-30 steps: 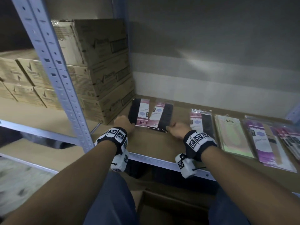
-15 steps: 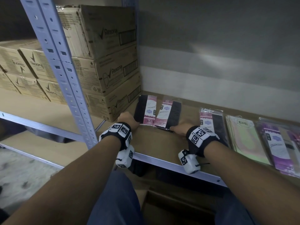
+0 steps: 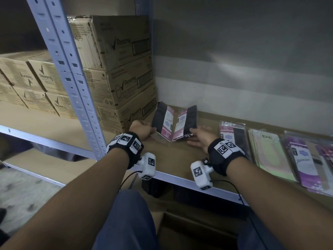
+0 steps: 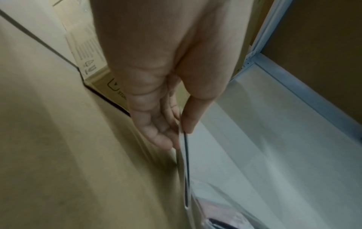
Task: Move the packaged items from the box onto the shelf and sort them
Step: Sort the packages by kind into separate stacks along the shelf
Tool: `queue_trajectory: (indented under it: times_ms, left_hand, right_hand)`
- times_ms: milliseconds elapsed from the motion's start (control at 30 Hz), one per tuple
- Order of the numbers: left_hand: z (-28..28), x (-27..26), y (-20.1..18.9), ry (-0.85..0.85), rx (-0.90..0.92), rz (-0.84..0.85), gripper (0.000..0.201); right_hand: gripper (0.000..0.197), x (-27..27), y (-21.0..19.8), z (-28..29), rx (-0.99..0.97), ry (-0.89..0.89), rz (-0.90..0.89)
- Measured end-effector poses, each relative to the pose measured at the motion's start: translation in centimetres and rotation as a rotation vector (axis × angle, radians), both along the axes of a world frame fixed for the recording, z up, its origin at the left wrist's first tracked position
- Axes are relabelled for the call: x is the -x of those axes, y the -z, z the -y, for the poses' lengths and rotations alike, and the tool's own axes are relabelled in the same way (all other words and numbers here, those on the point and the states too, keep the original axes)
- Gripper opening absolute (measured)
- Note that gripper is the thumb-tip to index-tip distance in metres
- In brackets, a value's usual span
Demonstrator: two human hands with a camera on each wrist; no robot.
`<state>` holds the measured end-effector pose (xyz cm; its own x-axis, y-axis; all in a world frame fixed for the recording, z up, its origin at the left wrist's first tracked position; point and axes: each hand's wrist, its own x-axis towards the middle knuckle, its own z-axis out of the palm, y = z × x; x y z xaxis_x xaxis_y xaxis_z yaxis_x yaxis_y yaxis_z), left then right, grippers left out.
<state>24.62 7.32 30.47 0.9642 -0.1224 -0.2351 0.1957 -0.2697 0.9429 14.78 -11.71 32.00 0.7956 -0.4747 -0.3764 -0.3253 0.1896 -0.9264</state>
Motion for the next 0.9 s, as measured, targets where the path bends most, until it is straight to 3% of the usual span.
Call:
queue_trajectory:
  times_ms: [100, 167, 333, 633, 900]
  left_hand:
    - [0.4, 0.8, -0.8, -0.023, 0.237, -0.061, 0.022]
    - [0.6, 1.3, -1.3, -0.037, 0.299, -0.084, 0.022]
    - [1.2, 2.3, -2.1, -0.066, 0.359, -0.099, 0.023]
    - [4.9, 5.3, -2.9, -0.020, 0.411, -0.094, 0.016]
    - [9.7, 7.9, -2.5, -0.008, 0.485, -0.080, 0.024]
  right_hand:
    - [0.033, 0.6, -0.5, 0.2, -0.054, 0.054, 0.081]
    - [0.036, 1.3, -0.9, 0.6, -0.060, 0.076, 0.100]
    - [0.014, 3.8, -1.9, 1.9, -0.070, 0.137, 0.152]
    - [0.019, 8.9, -3.3, 5.7, -0.068, 0.210, 0.237]
    - [0.030, 13.0, -3.3, 9.9, -0.097, 0.337, 0.279]
